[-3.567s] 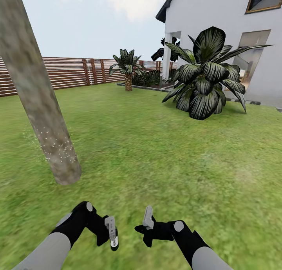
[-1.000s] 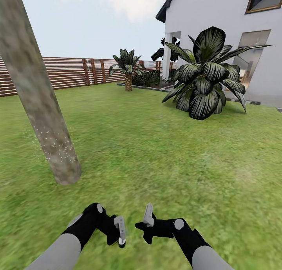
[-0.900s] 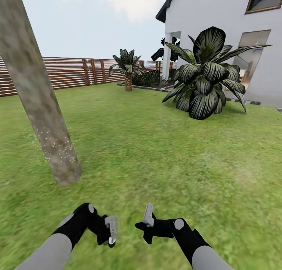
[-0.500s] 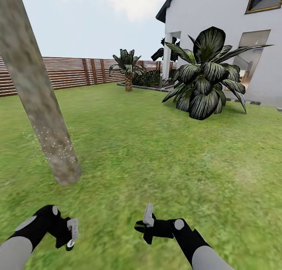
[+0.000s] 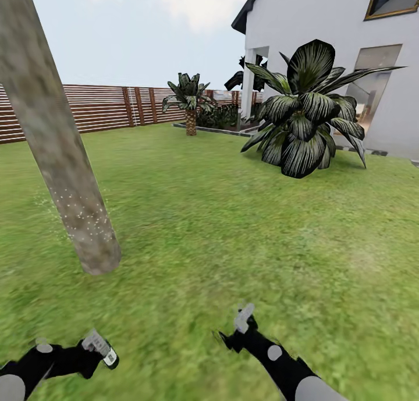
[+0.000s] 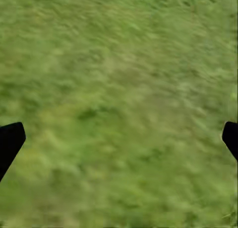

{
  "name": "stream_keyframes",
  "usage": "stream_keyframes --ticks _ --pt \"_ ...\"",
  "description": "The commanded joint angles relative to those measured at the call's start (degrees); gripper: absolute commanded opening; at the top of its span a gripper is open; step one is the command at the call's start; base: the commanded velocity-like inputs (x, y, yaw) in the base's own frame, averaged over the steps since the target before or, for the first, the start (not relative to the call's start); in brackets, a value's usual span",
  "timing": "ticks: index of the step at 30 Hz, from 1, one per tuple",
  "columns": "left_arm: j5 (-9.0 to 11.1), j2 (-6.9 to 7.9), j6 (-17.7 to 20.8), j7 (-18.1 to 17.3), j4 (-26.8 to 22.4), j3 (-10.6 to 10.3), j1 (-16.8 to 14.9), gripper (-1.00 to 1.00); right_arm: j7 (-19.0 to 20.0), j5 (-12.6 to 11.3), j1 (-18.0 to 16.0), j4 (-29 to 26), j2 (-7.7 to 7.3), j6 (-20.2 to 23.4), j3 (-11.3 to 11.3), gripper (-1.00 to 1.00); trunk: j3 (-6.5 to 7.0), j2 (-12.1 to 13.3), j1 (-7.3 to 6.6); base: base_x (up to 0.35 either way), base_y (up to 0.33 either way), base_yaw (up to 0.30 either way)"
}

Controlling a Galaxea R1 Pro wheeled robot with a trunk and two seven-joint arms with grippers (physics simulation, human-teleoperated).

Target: In the garden, pick up the pesticide atomizer on the floor and spray pesticide onto both trees until each tree trunk is fully covered.

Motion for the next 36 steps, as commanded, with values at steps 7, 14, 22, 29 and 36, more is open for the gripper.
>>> stream_keyframes --ticks 7,14,22,29,36 --pt "21.44 -2.25 -10.60 28.30 7.60 1.50 5.11 -1.00 -24.57 -11.25 1.77 9.53 -5.08 -0.97 -0.52 1.00 -0.04 -0.03 -0.02 0.000 0.000 0.000" --pt "29.86 -2.81 -11.66 36.54 8.05 1.44 8.22 -1.00 -34.02 -12.01 5.78 10.23 -5.69 -13.57 -0.57 1.00 -0.04 -0.03 -0.02 0.000 0.000 0.000" --pt "30.73 -4.23 -15.26 36.88 7.39 1.51 12.76 -1.00 -39.86 -22.37 6.66 11.98 -5.88 -14.37 -0.85 1.00 -0.04 -0.03 -0.02 -0.147 0.000 0.031" --pt "33.38 -4.22 -15.48 36.92 7.39 1.52 12.84 -1.00 -39.72 -22.32 6.66 11.99 -5.87 -14.37 -0.84 1.00 -0.04 -0.03 -0.02 -0.338 0.027 0.252" --pt "33.55 -4.40 -15.48 36.93 7.42 1.45 12.84 -1.00 -39.86 -22.23 6.66 11.99 -5.77 -14.35 -0.78 1.00 -0.04 -0.03 -0.02 -0.339 0.109 0.277"
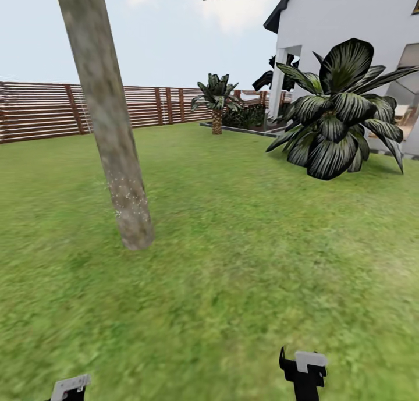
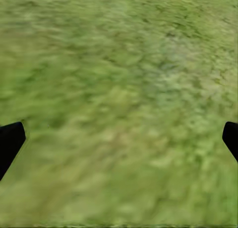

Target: In the garden, pick up the pesticide atomizer on the floor and spray pesticide onto both trees until each tree trunk is fully covered.

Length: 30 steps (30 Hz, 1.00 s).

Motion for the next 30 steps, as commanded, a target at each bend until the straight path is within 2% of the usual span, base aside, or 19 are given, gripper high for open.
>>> stream_keyframes --ticks 1,5,30 --pt "-0.55 -0.01 -0.18 -0.18 0.09 0.58 -0.05 -1.00 -0.25 0.66 -0.03 0.08 0.02 -0.09 -0.45 1.00 -0.06 -0.03 -0.05 -0.328 0.117 0.280" --pt "-0.55 -0.02 -0.14 -0.18 0.12 0.58 -0.05 -1.00 -0.22 0.70 -0.03 0.12 0.03 -0.06 -0.43 1.00 -0.14 -0.03 -0.05 -0.162 0.055 0.280" --pt "-0.46 -0.11 -0.10 -0.18 0.29 0.52 -0.05 -1.00 -0.13 0.45 -0.03 0.13 0.21 0.03 -0.43 1.00 -0.30 -0.03 -0.05 -0.002 0.001 0.281"
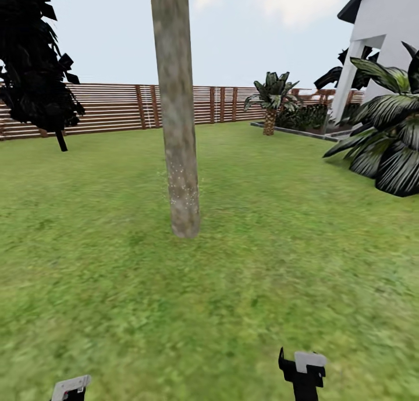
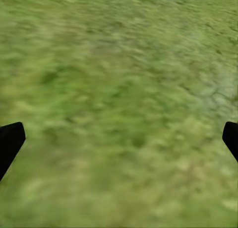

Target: In the garden, pick up the pesticide atomizer on the floor and spray pesticide onto both trees until each tree trunk is fully covered.

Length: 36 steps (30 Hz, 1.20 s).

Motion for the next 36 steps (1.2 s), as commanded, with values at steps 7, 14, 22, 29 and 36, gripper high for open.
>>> stream_keyframes --ticks 7,14,22,29,36 --pt "-0.56 0.01 -0.19 -0.18 0.14 0.54 -0.05 -1.00 -0.33 0.61 -0.03 0.03 0.01 -0.13 -0.45 1.00 -0.05 -0.02 -0.01 0.000 0.000 0.281" --pt "-0.56 0.01 -0.20 -0.26 0.16 0.54 -0.05 -1.00 -0.35 0.61 0.00 0.03 0.01 -0.18 -0.45 1.00 -0.05 -0.02 -0.01 0.000 0.000 0.281" --pt "-0.69 -0.54 -0.19 -0.27 0.25 0.54 -0.05 -1.00 -0.35 0.61 0.33 0.03 0.01 -0.20 -0.45 1.00 -0.05 -0.02 -0.01 0.000 0.000 0.281" --pt "-0.79 -0.69 -0.19 -0.27 0.25 0.54 -0.05 -1.00 -0.35 0.63 0.41 0.03 0.01 -0.20 -0.45 1.00 -0.05 -0.02 -0.01 0.000 0.000 0.281" --pt "-0.61 -0.70 -0.19 -0.27 0.25 0.54 -0.05 -1.00 -0.35 0.65 0.41 0.03 0.01 -0.20 -0.45 1.00 -0.05 -0.02 -0.01 0.000 0.000 0.281"
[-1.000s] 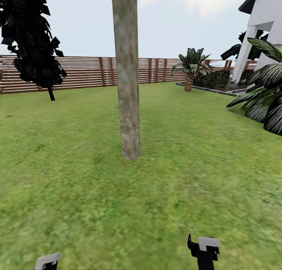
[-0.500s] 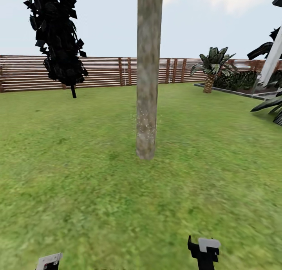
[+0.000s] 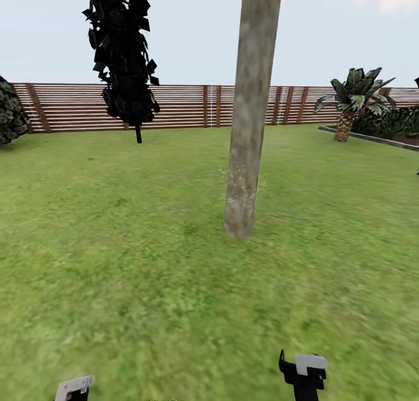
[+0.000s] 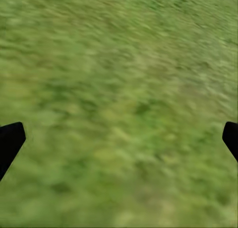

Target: In the garden, pick up the pesticide atomizer on the floor and spray pesticide onto both trees until each tree trunk is fully covered.

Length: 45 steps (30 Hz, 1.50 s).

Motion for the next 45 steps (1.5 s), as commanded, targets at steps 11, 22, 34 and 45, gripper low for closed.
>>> stream_keyframes --ticks 11,22,34,45 --pt "-0.54 -0.06 -0.19 -0.17 0.15 0.54 -0.05 -1.00 -0.26 0.66 -0.02 0.03 0.01 -0.12 -0.45 1.00 -0.05 -0.02 -0.01 0.000 0.000 0.281" --pt "-0.71 -0.55 -0.19 -0.17 0.16 0.54 -0.05 -1.00 -0.25 0.66 -0.02 0.03 0.01 -0.12 -0.45 1.00 -0.05 -0.02 -0.01 0.000 0.000 0.281" --pt "-0.85 -0.69 -0.19 -0.17 0.16 0.54 -0.05 -1.00 -0.20 0.66 -0.02 0.03 0.01 -0.12 -0.45 1.00 -0.05 -0.02 -0.01 0.000 0.000 0.281" --pt "-0.75 -0.69 -0.19 -0.17 0.16 0.54 -0.05 -1.00 -0.20 0.66 0.08 0.03 0.01 -0.12 -0.45 1.00 -0.05 -0.02 -0.01 0.000 0.000 0.281"
